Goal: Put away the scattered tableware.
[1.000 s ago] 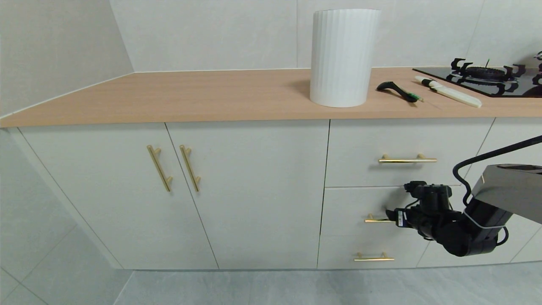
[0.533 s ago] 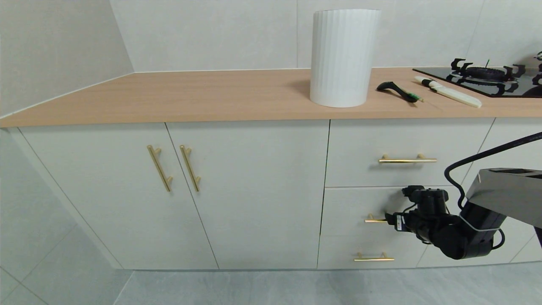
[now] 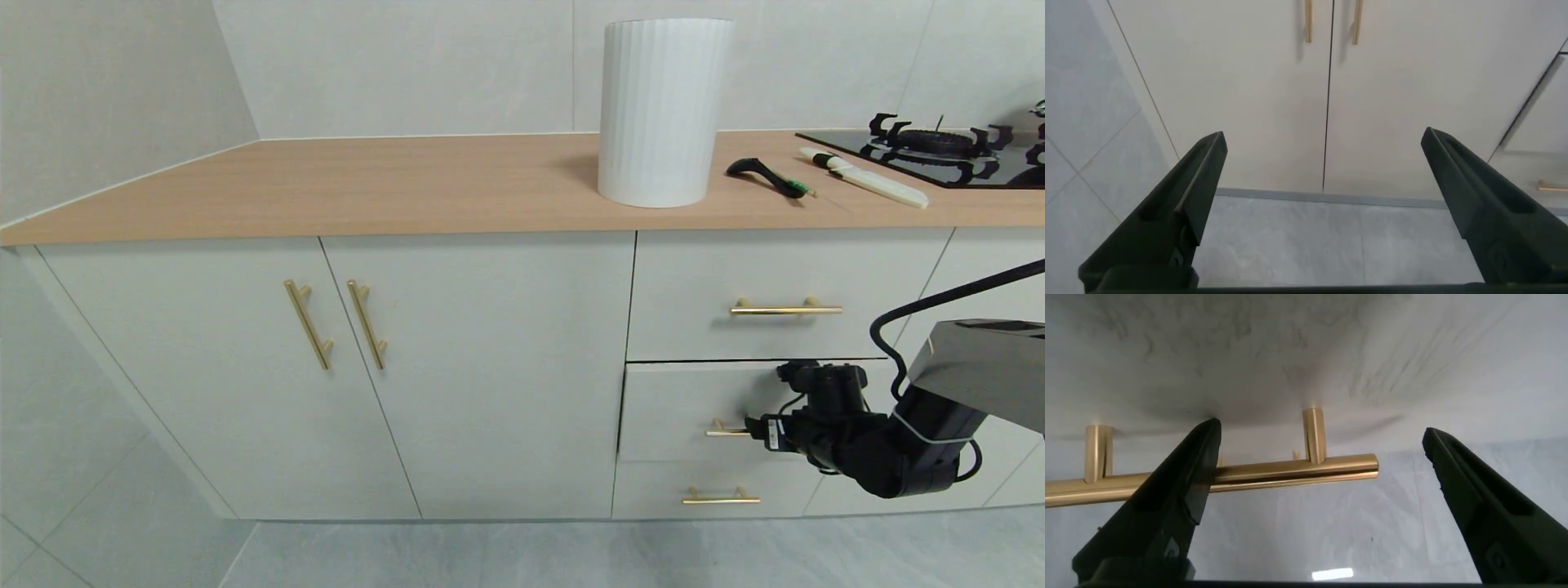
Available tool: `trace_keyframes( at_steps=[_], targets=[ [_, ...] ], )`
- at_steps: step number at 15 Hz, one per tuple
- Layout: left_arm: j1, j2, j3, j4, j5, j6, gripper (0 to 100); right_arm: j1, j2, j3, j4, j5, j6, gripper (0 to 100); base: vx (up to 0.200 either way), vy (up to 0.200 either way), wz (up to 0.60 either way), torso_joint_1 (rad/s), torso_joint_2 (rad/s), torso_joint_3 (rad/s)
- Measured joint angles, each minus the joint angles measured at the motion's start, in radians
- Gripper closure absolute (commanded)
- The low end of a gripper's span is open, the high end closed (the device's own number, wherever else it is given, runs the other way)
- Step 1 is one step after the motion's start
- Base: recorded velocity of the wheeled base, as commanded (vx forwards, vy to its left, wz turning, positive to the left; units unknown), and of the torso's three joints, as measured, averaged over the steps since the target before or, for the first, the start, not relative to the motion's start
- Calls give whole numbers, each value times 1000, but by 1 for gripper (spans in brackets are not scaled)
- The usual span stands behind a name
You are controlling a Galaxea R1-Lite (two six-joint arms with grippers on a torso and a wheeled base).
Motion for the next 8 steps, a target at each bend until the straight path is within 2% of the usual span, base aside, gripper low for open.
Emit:
trace_keyframes(
  at_steps=[3, 8],
  targets=[
    [0, 0, 0, 0, 0, 0, 0, 5, -77, 23, 145, 13, -1, 0, 0, 0, 0, 0, 0, 0],
    [0, 0, 0, 0, 0, 0, 0, 53, -398, 35, 628, 94, -16, 0, 0, 0, 0, 0, 0, 0]
  ],
)
